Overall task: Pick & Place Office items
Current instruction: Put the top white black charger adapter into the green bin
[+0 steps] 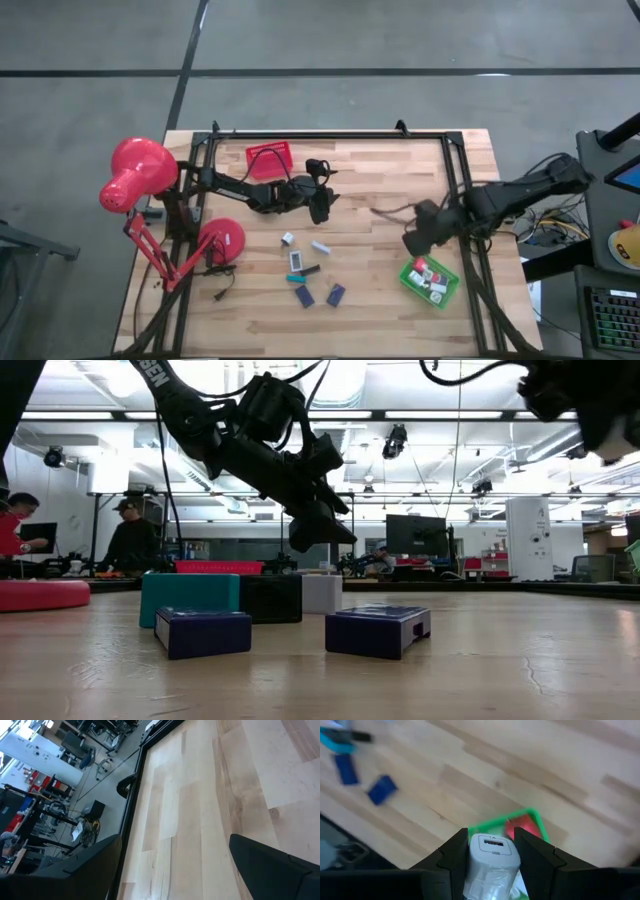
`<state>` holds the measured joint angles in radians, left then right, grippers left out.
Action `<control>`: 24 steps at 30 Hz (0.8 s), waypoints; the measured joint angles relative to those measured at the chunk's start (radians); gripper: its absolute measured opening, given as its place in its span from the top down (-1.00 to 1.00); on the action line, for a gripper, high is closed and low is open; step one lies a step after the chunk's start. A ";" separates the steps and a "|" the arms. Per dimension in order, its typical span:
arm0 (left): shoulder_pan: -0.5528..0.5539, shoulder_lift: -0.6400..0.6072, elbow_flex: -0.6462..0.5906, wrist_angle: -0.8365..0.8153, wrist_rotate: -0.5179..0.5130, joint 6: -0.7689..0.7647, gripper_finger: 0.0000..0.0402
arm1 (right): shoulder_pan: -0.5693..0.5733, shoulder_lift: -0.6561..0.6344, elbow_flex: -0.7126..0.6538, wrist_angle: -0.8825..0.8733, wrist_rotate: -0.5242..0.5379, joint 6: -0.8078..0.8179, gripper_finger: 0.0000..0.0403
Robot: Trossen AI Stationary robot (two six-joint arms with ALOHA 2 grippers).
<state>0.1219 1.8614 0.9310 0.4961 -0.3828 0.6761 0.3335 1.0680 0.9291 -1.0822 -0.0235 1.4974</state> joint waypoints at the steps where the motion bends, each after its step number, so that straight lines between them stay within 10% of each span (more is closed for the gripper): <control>1: 0.000 0.000 0.000 0.000 0.000 0.000 -0.87 | 0.023 0.015 0.000 -0.008 0.000 0.022 0.31; 24: 0.000 0.000 0.000 0.000 0.000 0.000 -0.87 | 0.278 0.348 0.004 -0.067 0.077 0.277 0.31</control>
<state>0.1215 1.8614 0.9310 0.4964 -0.3830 0.6762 0.6113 1.4157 0.9333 -1.1493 0.0536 1.7744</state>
